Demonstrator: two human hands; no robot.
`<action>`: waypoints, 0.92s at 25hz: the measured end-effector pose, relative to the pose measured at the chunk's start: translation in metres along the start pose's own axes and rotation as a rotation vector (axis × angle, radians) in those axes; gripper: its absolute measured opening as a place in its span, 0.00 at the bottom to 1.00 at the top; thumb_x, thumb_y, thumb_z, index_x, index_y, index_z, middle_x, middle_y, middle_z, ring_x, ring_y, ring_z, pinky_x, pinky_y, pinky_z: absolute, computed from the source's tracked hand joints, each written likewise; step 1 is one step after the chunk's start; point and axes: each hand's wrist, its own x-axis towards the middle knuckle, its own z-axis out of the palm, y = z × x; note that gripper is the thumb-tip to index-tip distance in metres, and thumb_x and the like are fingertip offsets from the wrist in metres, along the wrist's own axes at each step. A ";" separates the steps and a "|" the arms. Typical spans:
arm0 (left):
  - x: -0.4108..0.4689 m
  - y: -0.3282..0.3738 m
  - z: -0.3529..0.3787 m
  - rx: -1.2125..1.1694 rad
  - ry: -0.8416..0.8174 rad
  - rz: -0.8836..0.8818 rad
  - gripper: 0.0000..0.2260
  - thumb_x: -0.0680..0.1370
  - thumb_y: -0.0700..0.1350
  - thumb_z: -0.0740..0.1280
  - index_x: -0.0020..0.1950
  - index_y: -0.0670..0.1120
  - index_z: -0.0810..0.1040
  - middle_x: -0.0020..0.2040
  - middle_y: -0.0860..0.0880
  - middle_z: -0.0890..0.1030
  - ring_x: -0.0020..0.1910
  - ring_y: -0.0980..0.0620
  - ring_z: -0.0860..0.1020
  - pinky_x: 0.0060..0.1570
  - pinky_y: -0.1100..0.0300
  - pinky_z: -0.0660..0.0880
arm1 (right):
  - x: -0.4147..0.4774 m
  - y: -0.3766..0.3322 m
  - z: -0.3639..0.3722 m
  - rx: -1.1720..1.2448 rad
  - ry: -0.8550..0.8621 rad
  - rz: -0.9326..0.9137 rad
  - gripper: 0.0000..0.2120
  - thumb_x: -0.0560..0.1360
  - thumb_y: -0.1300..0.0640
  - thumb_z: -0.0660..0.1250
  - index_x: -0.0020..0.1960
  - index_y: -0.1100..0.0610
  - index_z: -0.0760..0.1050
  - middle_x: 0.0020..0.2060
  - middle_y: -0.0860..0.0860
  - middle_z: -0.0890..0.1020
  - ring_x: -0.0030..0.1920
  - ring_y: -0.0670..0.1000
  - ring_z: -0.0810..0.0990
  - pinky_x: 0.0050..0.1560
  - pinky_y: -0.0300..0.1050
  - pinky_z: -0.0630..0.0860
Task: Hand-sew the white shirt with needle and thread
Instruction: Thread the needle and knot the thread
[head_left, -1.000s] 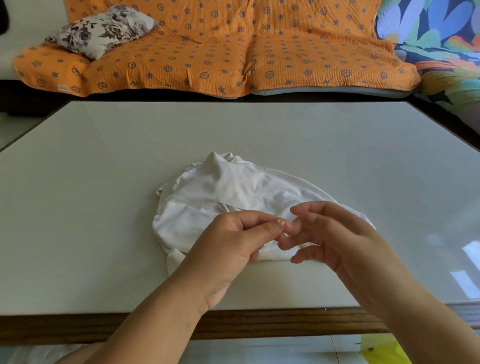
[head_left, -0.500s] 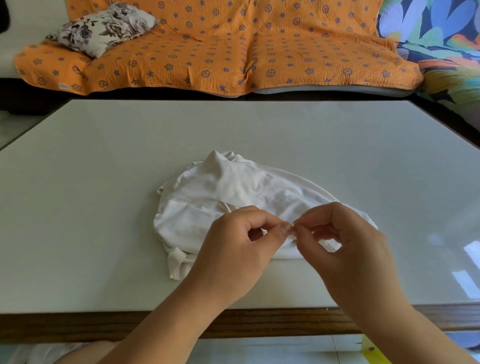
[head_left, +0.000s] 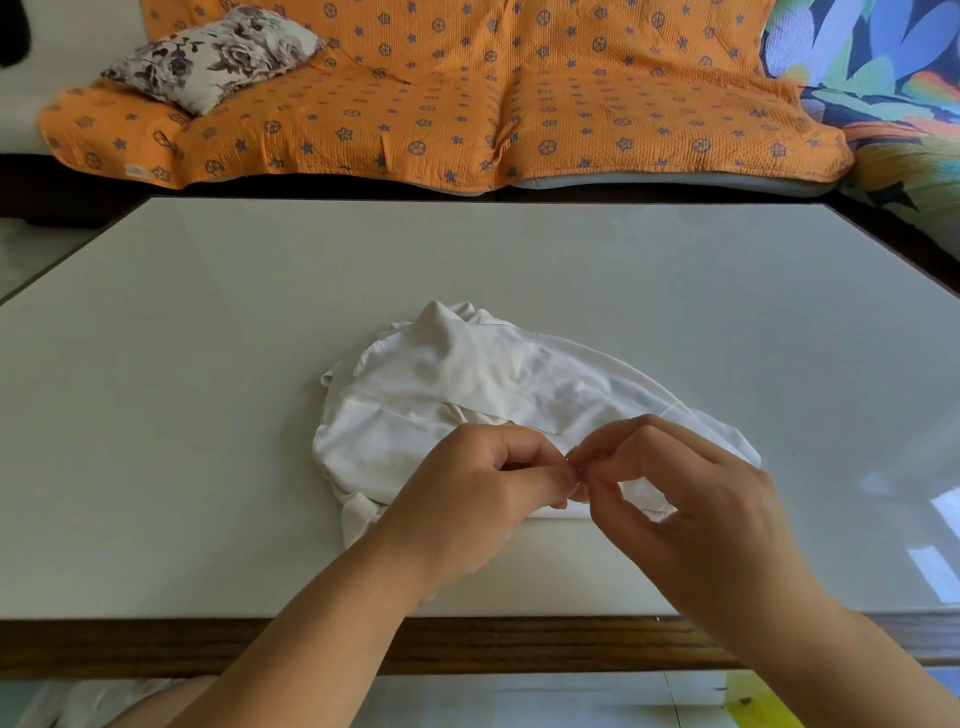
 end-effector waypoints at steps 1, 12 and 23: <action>0.000 0.000 -0.001 0.003 -0.011 -0.006 0.12 0.77 0.45 0.69 0.34 0.53 0.83 0.35 0.54 0.81 0.36 0.60 0.77 0.42 0.61 0.70 | 0.000 0.000 -0.001 0.012 -0.016 0.018 0.04 0.71 0.60 0.66 0.37 0.54 0.74 0.41 0.42 0.82 0.41 0.40 0.80 0.39 0.27 0.71; 0.000 -0.013 0.013 0.395 0.358 0.492 0.08 0.72 0.47 0.76 0.50 0.50 0.86 0.38 0.64 0.74 0.36 0.71 0.72 0.36 0.78 0.66 | 0.004 -0.007 -0.013 0.427 -0.046 0.624 0.13 0.69 0.67 0.72 0.33 0.52 0.77 0.35 0.47 0.85 0.39 0.48 0.84 0.43 0.42 0.79; 0.001 -0.011 0.007 0.018 0.278 0.194 0.02 0.73 0.49 0.73 0.41 0.54 0.86 0.27 0.58 0.71 0.29 0.58 0.66 0.31 0.72 0.65 | 0.000 -0.007 -0.015 0.310 0.162 0.412 0.04 0.72 0.57 0.68 0.43 0.49 0.79 0.43 0.46 0.82 0.44 0.47 0.81 0.40 0.33 0.75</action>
